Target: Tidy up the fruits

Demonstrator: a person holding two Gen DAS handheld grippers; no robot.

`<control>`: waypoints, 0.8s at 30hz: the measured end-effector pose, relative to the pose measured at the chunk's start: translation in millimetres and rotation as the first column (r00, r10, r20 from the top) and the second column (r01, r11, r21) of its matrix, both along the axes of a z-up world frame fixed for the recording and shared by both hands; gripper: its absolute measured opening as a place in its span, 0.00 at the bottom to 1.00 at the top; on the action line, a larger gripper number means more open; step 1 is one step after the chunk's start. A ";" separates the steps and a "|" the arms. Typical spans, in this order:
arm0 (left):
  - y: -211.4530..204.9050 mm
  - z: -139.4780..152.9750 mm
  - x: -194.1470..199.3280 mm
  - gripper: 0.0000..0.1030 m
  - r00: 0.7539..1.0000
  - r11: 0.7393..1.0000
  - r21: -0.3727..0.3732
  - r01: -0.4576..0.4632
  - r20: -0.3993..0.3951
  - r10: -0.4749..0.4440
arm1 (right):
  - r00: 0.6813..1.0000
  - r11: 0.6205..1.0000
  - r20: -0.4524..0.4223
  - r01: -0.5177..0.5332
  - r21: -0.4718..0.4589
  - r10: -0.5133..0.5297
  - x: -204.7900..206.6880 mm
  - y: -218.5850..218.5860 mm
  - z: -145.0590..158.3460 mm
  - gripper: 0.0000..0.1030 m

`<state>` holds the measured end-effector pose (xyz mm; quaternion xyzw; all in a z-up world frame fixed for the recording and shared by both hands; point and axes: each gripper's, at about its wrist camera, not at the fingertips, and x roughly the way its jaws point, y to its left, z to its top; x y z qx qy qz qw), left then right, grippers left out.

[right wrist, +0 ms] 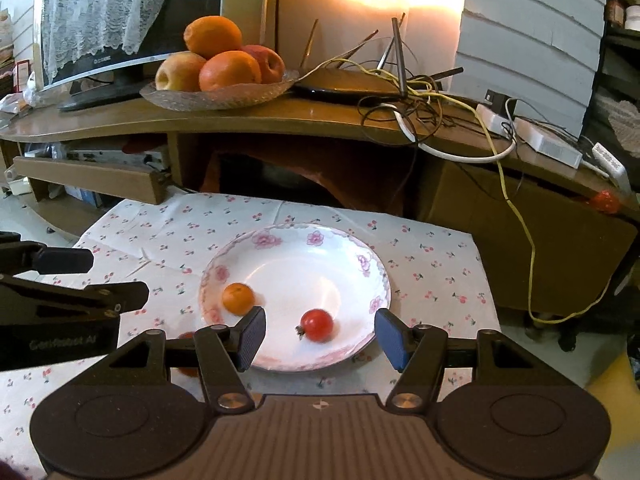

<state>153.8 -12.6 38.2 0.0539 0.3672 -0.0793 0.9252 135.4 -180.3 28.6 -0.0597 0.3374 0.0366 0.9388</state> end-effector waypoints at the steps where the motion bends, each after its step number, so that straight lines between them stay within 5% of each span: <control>1: 1.0 -0.2 -1.5 0.63 1.000 1.000 0.002 -0.002 -0.003 0.002 | 1.000 1.000 -0.003 -0.002 0.000 0.002 -2.5 1.2 -0.3 0.59; 24: -4.0 -31.8 -15.6 0.63 0.994 0.997 0.075 0.027 -0.106 -0.019 | 0.995 0.999 -0.103 -0.019 -0.036 0.015 -9.3 10.6 -20.9 0.59</control>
